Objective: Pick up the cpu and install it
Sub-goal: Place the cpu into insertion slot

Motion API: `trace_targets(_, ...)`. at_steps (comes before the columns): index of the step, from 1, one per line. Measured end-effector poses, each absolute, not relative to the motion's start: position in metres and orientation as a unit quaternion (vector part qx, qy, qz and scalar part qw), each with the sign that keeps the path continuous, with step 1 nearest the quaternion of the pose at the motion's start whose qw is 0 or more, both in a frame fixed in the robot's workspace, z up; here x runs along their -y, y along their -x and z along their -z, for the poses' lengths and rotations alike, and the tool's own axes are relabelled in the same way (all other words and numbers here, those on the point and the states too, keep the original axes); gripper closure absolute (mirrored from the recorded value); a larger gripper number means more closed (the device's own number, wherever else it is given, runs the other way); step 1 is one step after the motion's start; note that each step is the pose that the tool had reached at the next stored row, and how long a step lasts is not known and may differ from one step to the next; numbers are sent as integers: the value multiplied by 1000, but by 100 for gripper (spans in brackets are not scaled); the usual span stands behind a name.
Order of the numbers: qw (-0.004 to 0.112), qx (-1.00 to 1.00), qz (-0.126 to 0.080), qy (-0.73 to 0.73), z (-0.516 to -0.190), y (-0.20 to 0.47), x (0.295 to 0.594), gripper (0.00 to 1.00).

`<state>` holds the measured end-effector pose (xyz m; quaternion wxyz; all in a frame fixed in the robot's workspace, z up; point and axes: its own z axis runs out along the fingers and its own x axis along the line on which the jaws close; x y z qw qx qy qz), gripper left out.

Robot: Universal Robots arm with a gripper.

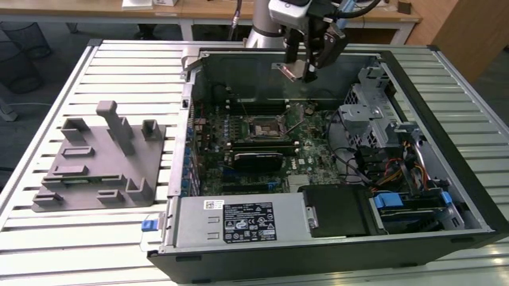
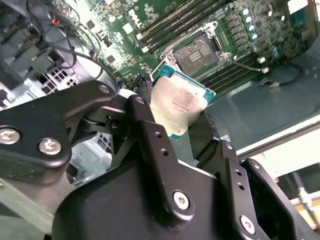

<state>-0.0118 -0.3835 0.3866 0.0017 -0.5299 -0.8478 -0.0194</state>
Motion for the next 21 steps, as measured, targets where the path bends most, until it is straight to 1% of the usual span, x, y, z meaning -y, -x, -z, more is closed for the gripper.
trace_targets(21, -1, 771, 20, 637, -383, 17, 382, 46)
